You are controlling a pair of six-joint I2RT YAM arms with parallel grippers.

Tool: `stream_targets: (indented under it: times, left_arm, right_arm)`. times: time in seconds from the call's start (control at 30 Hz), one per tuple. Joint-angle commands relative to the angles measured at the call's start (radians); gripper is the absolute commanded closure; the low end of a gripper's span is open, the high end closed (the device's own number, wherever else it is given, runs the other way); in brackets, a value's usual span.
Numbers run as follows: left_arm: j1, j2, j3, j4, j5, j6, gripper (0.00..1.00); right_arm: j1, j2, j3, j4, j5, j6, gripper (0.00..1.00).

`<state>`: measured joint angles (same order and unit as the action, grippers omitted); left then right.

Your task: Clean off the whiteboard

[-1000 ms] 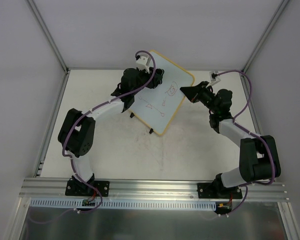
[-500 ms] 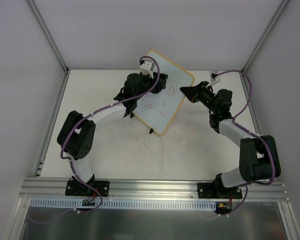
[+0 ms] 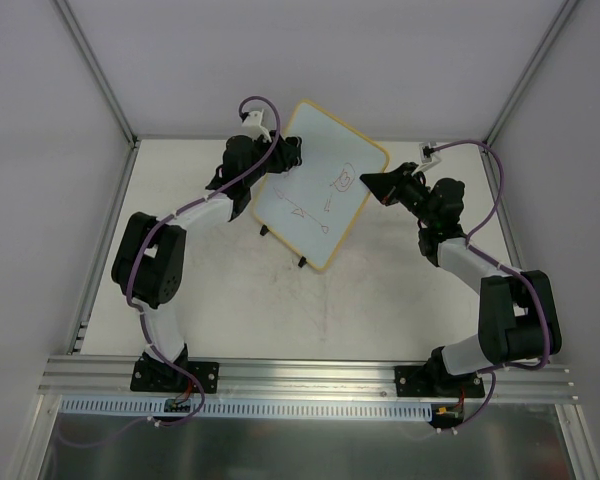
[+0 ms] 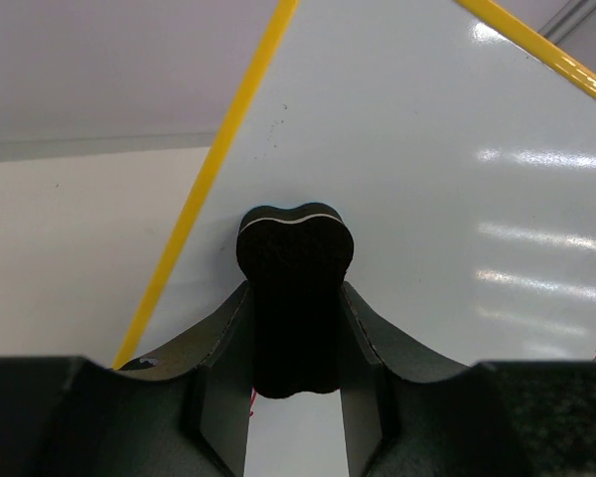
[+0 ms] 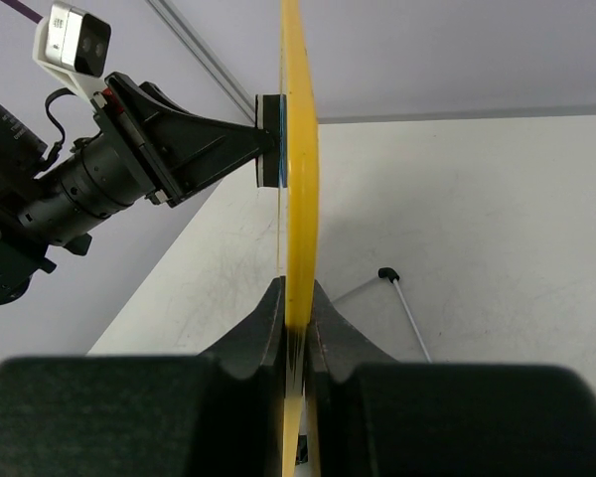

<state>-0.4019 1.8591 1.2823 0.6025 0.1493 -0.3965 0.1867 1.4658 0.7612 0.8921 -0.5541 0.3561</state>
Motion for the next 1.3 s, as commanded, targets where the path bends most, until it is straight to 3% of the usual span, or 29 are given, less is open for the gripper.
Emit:
stream_targets:
  times: [0.0,0.33,0.83,1.27]
  left_arm:
    - [0.018,0.034,-0.003,-0.043,-0.079,-0.037,1.0]
    - [0.074,0.054,-0.073,-0.063,-0.102,-0.145,1.0]
    - [0.063,0.034,-0.089,0.036,-0.013,-0.125,1.0]
    - [-0.118,0.023,0.032,-0.009,-0.017,0.039,1.0]
  right_arm:
    - [0.02,-0.025,0.02,0.024,-0.052,-0.112,1.0]
    - [0.02,-0.022,0.02,0.025,-0.052,-0.112,1.0]
    - [0.02,-0.022,0.02,0.024,-0.055,-0.112,1.0]
    - [0.02,-0.019,0.023,0.024,-0.058,-0.111,1.0]
